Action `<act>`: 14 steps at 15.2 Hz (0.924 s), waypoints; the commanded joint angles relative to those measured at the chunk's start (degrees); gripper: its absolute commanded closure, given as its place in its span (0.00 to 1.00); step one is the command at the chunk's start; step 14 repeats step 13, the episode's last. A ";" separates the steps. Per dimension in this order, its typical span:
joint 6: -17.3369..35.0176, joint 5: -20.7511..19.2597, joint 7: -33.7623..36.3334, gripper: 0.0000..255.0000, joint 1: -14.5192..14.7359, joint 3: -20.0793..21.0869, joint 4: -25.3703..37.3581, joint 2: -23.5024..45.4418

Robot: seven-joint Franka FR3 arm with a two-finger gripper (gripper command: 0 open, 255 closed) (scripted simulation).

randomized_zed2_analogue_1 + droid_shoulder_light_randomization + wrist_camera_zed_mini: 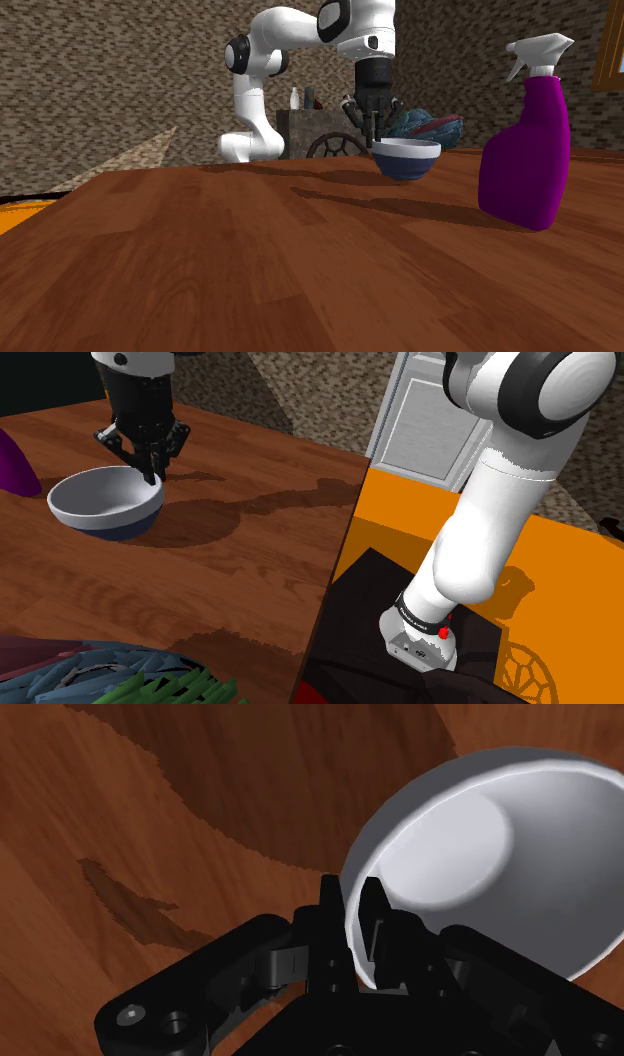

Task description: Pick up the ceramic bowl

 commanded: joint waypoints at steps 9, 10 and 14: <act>-8.23 -0.69 0.12 1.00 0.71 0.31 9.41 1.38; -9.10 -0.83 0.16 1.00 0.82 0.35 10.49 1.64; -10.11 -1.01 0.21 1.00 0.97 0.40 11.77 1.95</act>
